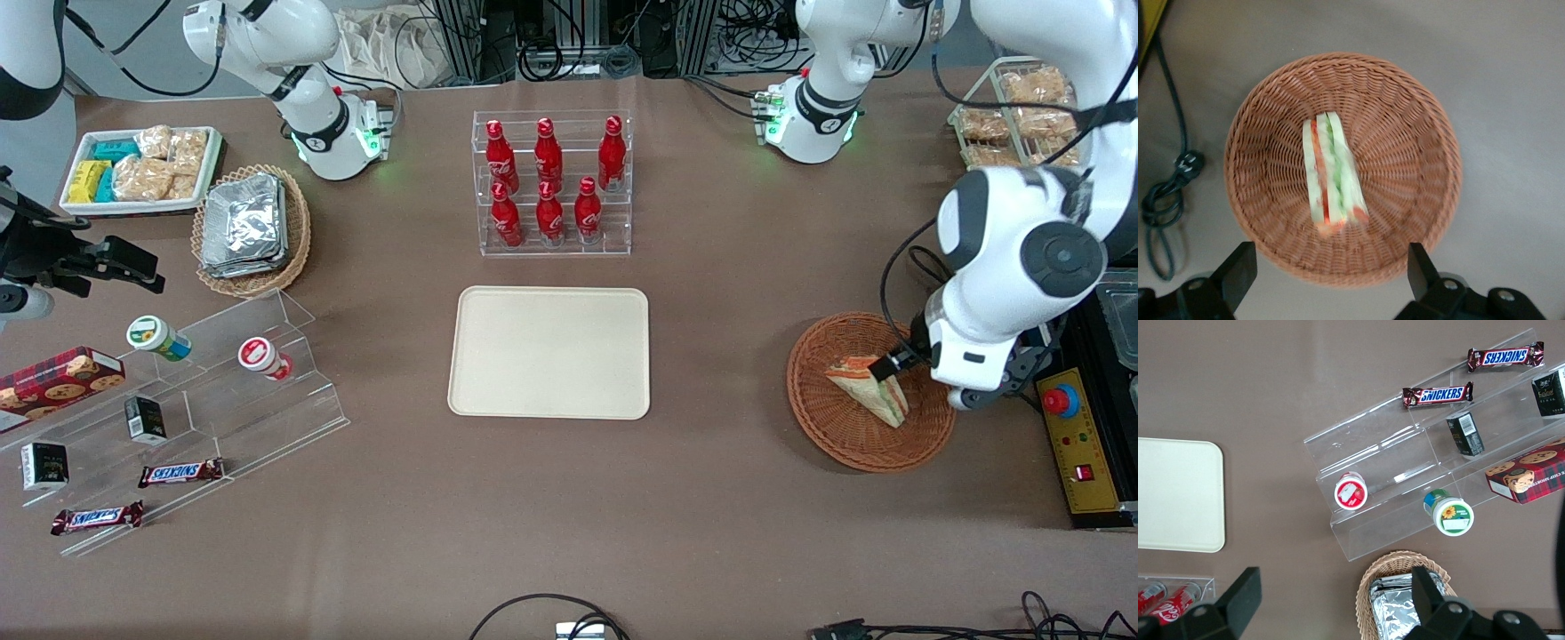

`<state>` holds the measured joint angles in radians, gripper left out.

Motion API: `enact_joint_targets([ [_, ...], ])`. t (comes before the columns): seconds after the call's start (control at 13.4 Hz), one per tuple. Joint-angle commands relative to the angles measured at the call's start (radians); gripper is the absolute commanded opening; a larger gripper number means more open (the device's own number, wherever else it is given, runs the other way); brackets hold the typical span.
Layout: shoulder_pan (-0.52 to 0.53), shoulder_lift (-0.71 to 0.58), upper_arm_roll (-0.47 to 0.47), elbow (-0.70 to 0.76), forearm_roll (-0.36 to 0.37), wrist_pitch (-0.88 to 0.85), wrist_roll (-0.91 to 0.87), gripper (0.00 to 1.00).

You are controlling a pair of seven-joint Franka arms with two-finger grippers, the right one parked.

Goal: Place sandwich from basket to tray
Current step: 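Lower the open left gripper over the sandwich in the wicker basket, then close the left gripper on the wrapped sandwich wedge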

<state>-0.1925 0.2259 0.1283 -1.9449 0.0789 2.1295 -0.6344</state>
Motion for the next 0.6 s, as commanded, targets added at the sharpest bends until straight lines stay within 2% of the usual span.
enact_joint_targets([
  [0.0,0.004,0.024,0.014,-0.061,0.021,0.082,-0.073,1.00],
  [0.52,0.004,0.104,0.024,-0.155,0.005,0.266,-0.119,1.00],
])
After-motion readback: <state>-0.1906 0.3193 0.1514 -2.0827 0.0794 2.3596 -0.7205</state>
